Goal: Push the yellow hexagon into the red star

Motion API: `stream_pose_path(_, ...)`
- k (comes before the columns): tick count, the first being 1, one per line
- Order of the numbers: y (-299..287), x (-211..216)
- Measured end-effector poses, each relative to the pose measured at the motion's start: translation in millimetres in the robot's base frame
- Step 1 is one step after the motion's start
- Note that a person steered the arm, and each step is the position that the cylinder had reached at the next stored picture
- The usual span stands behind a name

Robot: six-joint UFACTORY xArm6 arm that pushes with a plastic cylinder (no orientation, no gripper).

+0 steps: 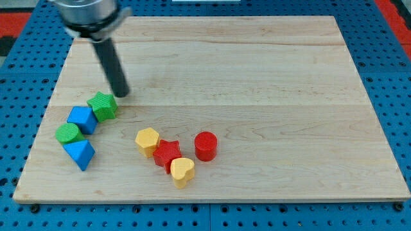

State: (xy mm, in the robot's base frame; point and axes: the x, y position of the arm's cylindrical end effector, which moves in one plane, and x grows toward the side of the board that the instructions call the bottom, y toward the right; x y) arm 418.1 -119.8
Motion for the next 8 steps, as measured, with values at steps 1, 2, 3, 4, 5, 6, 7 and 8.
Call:
stream_pose_path(1,134,10)
stream_pose_path(2,216,93)
stream_pose_path(3,169,198)
stream_pose_path(4,126,200)
stream_pose_path(5,74,200)
stream_pose_path(6,48,177)
stream_pose_path(7,81,164)
stream_pose_path(8,63,178)
